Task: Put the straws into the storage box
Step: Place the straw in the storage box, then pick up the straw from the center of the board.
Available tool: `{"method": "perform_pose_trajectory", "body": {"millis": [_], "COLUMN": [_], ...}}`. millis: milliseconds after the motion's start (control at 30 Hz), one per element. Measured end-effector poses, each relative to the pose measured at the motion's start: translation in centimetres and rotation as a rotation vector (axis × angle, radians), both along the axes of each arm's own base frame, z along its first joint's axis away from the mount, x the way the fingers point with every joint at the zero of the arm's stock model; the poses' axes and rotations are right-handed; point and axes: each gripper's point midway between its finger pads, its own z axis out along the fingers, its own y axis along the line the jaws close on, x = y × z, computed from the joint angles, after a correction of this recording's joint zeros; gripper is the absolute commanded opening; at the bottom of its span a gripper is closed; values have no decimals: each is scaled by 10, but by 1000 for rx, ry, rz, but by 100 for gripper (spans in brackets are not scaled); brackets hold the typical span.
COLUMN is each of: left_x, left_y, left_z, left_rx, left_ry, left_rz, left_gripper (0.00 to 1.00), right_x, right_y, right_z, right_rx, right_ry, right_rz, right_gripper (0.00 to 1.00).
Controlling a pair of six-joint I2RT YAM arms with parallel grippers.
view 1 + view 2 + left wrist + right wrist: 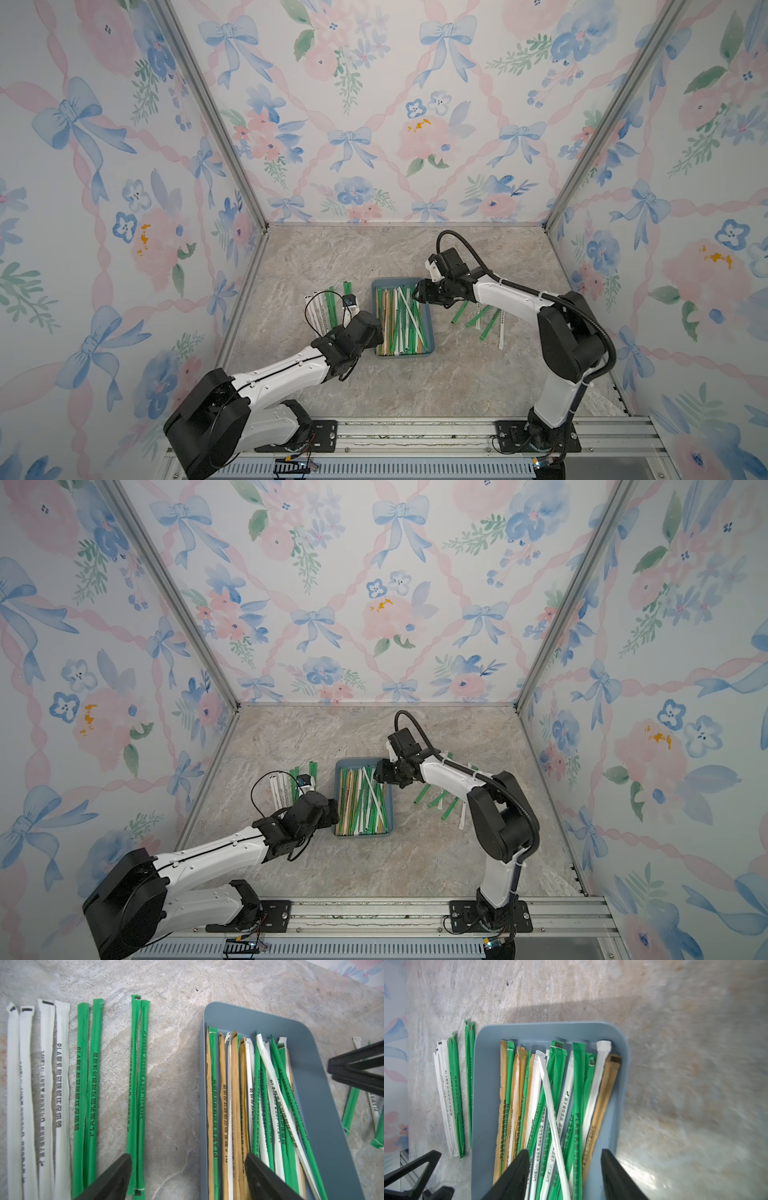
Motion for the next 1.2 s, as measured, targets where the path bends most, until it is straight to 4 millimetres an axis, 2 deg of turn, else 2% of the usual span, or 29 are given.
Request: {"method": "perform_pose_trajectory", "body": {"millis": [100,167,200,267,333,367,433,533,967,1200], "left_x": [-1,-1,-1,-1,-2,-2,-2,-2,-3,-3], "left_y": [0,0,0,0,0,0,0,0,-1,-1], "left_z": [-1,0,0,1,2,1,1,1,0,0], "left_rx": [-1,-3,-4,-8,-10,-11,-12,-11,-11,-11], "left_ry": [3,1,0,-4,-4,-3,-1,-1,3,3], "left_rz": [-2,-3,-3,-3,-4,-5,-7,-7,-12,-13], "left_gripper": [87,89,90,92,92,92,92,92,93,93], "right_x": [0,4,5,3,-8,-15,-30,-44,-49,-51], "right_y": [-36,-76,-96,-143,-185,-203,-224,-236,-254,-254], "right_z": [36,55,57,49,28,15,-4,-18,-58,-75], "right_rx": [-57,-114,-143,-210,-277,-310,-359,-395,-447,-451], "right_ry": [-107,-169,-183,-174,-117,-77,-10,54,176,221], "right_rz": [-56,-135,-177,-271,-346,-378,-405,-403,-419,-403], "right_gripper": [63,62,62,59,56,54,51,47,36,29]}}
